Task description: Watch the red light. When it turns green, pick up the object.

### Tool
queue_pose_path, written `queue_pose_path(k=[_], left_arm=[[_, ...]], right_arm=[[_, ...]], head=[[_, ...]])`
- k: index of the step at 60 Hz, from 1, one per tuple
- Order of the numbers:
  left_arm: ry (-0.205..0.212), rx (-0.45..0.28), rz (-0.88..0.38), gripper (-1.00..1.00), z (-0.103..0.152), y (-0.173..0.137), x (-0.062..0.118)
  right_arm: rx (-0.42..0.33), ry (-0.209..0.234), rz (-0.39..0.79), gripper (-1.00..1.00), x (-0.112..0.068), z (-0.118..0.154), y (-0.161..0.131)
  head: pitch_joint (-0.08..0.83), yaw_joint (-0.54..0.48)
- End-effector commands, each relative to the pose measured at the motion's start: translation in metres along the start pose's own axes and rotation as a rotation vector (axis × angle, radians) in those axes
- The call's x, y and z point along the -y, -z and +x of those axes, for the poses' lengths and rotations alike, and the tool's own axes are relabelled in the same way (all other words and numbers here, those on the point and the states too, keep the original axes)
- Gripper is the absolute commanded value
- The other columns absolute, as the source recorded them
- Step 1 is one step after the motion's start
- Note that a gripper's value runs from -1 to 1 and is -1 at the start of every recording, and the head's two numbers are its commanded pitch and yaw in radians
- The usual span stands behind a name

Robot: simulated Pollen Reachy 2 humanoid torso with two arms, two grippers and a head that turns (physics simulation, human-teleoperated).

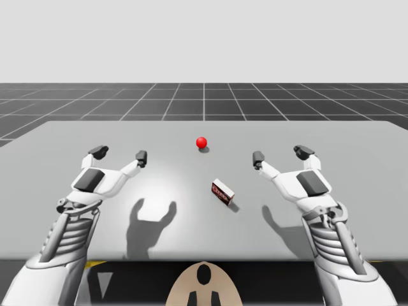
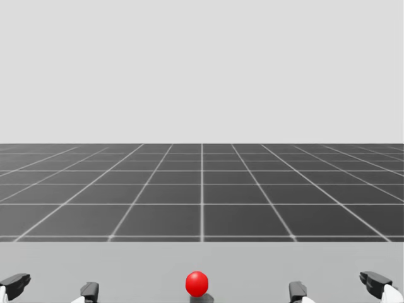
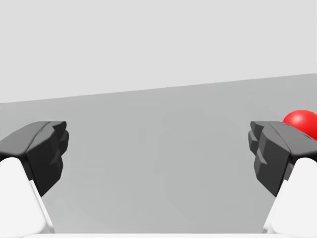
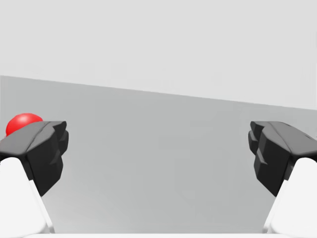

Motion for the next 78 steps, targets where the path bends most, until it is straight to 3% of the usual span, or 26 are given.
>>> queue_pose_path(k=[1,3,7,13,45,78], left_arm=[[-0.029,-0.030,0.005,-1.00,0.0017,-0.0035,-0.0065],[-0.030,-0.028,0.007,-1.00,0.0019,-0.0036,-0.0067],[-0.029,-0.026,0.008,-1.00,0.0018,-0.0037,-0.0065],[-0.027,-0.026,0.007,-1.00,0.0015,-0.0039,-0.0064],[-0.037,-0.048,-0.006,-1.00,0.0027,-0.0042,-0.0077],[-0.034,-0.046,-0.011,-1.00,0.0046,-0.0055,-0.0063]], right_arm=[[-0.013,0.066,-0.038,-1.00,0.0028,0.0026,-0.0057],[-0.010,0.047,-0.021,-1.00,0.0030,0.0034,-0.0060],[-0.026,0.063,-0.001,-1.00,0.0034,0.0061,-0.0062],[-0.030,0.051,0.007,-1.00,0.0037,0.0061,-0.0062],[-0.047,0.039,-0.021,-1.00,0.0016,0.0034,-0.0047],[-0.045,0.030,-0.018,-1.00,-0.0001,0.0039,-0.0056]], head=[[0.004,0.00],[0.008,0.00],[0.017,0.01],[0.048,0.01],[0.361,0.02],[0.404,0.02]])
